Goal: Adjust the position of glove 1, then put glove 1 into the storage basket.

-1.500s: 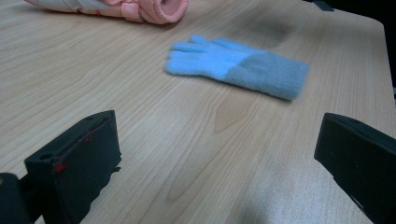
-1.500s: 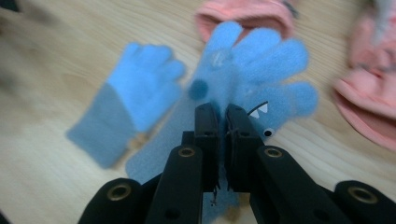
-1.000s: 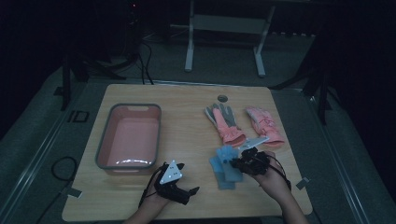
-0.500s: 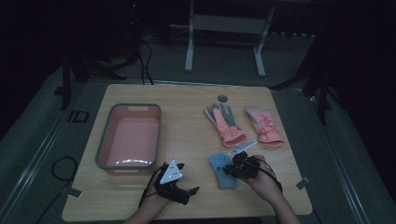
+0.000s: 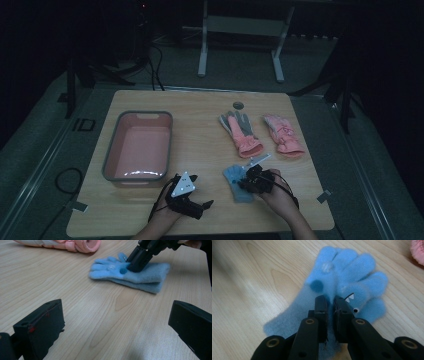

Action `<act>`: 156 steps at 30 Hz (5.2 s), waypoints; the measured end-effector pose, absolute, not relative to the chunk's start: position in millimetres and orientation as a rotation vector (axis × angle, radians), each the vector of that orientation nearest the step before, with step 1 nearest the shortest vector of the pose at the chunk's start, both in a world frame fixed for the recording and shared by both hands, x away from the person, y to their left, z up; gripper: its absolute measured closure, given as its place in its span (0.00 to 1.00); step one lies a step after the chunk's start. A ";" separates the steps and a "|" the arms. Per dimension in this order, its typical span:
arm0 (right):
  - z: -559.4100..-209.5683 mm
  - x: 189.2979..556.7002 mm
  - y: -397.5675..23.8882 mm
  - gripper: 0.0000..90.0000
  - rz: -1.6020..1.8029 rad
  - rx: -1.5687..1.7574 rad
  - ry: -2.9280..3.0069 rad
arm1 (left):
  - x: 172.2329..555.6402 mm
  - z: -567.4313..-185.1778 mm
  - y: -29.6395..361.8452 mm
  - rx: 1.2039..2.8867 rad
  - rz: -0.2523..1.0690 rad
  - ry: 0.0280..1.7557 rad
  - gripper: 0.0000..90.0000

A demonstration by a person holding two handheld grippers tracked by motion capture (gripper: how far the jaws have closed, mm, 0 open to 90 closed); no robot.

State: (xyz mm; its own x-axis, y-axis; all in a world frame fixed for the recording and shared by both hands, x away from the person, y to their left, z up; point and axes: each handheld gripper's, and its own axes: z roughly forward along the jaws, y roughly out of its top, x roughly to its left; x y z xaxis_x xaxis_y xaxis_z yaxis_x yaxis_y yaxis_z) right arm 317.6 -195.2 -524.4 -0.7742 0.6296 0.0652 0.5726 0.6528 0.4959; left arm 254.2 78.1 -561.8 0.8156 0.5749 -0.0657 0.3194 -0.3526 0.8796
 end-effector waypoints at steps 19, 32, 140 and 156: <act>-495.5 323.8 -232.2 0.30 0.977 1.038 2.680 | 245.6 -545.1 52.7 2.077 0.331 0.554 0.01; -496.3 330.3 -231.0 0.37 1.035 0.997 2.644 | 263.9 -528.8 9.8 2.134 0.195 0.216 0.21; -403.1 404.9 -22.6 0.90 1.366 0.751 2.778 | 317.6 -415.0 150.5 2.464 0.513 0.321 0.88; -416.2 408.7 50.7 0.90 1.384 0.679 2.865 | 310.3 -424.1 218.4 2.467 0.481 0.433 0.88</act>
State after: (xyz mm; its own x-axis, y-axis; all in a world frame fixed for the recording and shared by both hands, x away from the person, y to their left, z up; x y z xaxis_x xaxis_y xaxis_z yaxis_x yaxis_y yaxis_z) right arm 408.7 50.7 -416.2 -0.9069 0.3188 0.2753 0.4138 0.5523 0.7236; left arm 310.3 218.4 -424.1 0.8822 0.4055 0.2391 0.1955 -0.7777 0.5974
